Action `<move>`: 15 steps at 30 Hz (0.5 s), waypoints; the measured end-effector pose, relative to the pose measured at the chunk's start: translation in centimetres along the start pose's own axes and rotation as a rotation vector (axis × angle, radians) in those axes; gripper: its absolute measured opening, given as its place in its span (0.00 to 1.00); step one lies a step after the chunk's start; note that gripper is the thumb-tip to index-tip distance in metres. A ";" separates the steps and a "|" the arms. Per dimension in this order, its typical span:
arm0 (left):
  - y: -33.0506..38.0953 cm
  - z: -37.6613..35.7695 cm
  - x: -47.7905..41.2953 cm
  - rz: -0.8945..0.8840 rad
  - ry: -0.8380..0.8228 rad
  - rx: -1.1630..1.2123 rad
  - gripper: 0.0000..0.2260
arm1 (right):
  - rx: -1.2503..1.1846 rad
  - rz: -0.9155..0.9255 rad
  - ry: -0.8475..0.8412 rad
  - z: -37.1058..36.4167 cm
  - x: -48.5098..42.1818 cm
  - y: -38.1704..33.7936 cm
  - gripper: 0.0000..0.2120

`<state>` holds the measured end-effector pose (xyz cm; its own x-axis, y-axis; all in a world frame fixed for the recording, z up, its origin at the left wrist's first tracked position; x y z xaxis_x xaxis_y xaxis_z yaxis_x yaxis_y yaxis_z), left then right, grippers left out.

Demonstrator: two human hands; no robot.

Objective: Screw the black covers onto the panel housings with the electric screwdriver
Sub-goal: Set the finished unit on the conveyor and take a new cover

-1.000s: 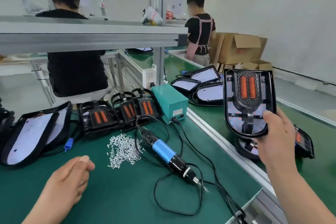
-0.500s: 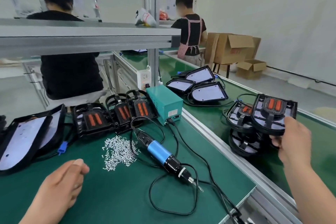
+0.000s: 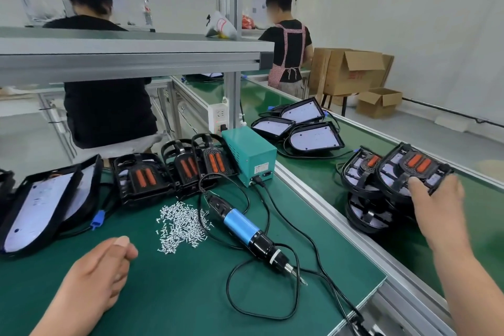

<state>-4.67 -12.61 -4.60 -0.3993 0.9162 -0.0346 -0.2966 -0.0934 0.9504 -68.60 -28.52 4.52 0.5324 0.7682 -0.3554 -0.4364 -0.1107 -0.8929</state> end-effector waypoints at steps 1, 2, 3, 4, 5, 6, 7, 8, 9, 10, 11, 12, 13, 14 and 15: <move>-0.1 0.0 0.0 0.001 -0.001 0.000 0.17 | 0.045 0.027 -0.010 -0.1 -0.2 -0.1 0.22; -0.1 0.0 0.0 0.000 -0.003 -0.001 0.17 | 0.082 0.037 -0.015 -0.3 -0.4 0.0 0.24; 0.0 0.0 0.0 -0.001 -0.003 -0.001 0.17 | 0.107 0.041 -0.016 -0.3 -0.6 0.0 0.25; 0.0 0.0 0.0 -0.002 -0.002 -0.003 0.17 | 0.119 0.050 -0.013 -0.3 -0.6 0.0 0.23; 0.0 -0.1 0.0 -0.003 -0.001 -0.006 0.17 | 0.130 0.064 -0.007 -0.3 -0.5 -0.2 0.20; 0.1 -0.1 0.0 -0.002 -0.001 -0.011 0.17 | 0.144 0.079 0.001 -0.2 -0.3 -0.4 0.18; 0.2 -0.2 0.0 0.001 -0.002 -0.012 0.17 | 0.165 0.092 0.007 -0.2 -0.2 -0.6 0.16; 0.3 -0.2 0.1 0.003 -0.004 -0.013 0.17 | 0.197 0.103 0.019 -0.2 -0.1 -0.9 0.16; 0.4 -0.3 0.1 0.003 -0.005 -0.012 0.17 | 0.236 0.117 0.034 -0.1 0.0 -1.1 0.17; 0.5 -0.2 0.2 0.002 -0.004 -0.011 0.17 | 0.274 0.131 0.050 0.0 0.1 -1.4 0.19; 0.6 -0.2 0.3 0.000 -0.004 -0.011 0.17 | 0.304 0.140 0.061 0.2 0.2 -1.7 0.21; 0.7 -0.3 0.4 -0.002 -0.006 -0.012 0.17 | 0.336 0.148 0.066 0.4 0.3 -1.8 0.22; 0.7 -0.3 0.5 -0.003 -0.008 -0.012 0.17 | 0.370 0.153 0.064 0.5 0.3 -1.8 0.22; 0.8 -0.3 0.5 -0.005 -0.009 -0.009 0.17 | 0.392 0.151 0.061 0.7 0.3 -1.8 0.21; 0.9 -0.4 0.6 -0.007 -0.012 -0.005 0.16 | 0.395 0.144 0.065 0.9 0.4 -1.7 0.21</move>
<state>-5.48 -12.32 -3.90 -0.3872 0.9212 -0.0372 -0.3032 -0.0891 0.9487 -68.26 -27.48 6.10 0.4852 0.7197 -0.4967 -0.7471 0.0460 -0.6631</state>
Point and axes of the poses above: each hand's wrist, its own x-axis away from the middle knuckle, its own z-axis out of the back of the hand, y = z × x, the point moved 9 cm from there along -x, towards the middle knuckle, and after that the axes turned 11 degrees about -x, right-handed, at the moved point
